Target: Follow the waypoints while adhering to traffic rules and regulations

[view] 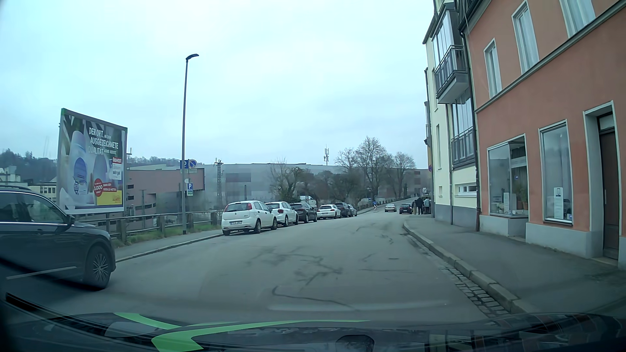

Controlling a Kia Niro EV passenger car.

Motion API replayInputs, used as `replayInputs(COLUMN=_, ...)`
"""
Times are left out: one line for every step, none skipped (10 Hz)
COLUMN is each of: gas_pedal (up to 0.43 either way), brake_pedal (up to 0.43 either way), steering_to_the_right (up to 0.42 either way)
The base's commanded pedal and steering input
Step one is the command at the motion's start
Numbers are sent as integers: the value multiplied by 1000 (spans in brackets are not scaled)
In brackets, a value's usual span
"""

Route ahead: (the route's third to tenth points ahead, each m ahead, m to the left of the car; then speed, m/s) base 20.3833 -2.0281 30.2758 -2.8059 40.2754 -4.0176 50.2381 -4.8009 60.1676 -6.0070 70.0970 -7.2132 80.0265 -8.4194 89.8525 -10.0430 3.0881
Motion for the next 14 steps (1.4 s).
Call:
replayInputs(gas_pedal=299, brake_pedal=0, steering_to_the_right=-11)
replayInputs(gas_pedal=287, brake_pedal=0, steering_to_the_right=-1)
replayInputs(gas_pedal=287, brake_pedal=0, steering_to_the_right=5)
replayInputs(gas_pedal=287, brake_pedal=0, steering_to_the_right=4)
replayInputs(gas_pedal=287, brake_pedal=0, steering_to_the_right=3)
replayInputs(gas_pedal=287, brake_pedal=0, steering_to_the_right=3)
replayInputs(gas_pedal=280, brake_pedal=0, steering_to_the_right=2)
replayInputs(gas_pedal=280, brake_pedal=0, steering_to_the_right=5)
replayInputs(gas_pedal=268, brake_pedal=0, steering_to_the_right=11)
replayInputs(gas_pedal=248, brake_pedal=0, steering_to_the_right=14)
replayInputs(gas_pedal=220, brake_pedal=0, steering_to_the_right=16)
replayInputs(gas_pedal=197, brake_pedal=0, steering_to_the_right=22)
replayInputs(gas_pedal=197, brake_pedal=0, steering_to_the_right=31)
replayInputs(gas_pedal=197, brake_pedal=0, steering_to_the_right=35)
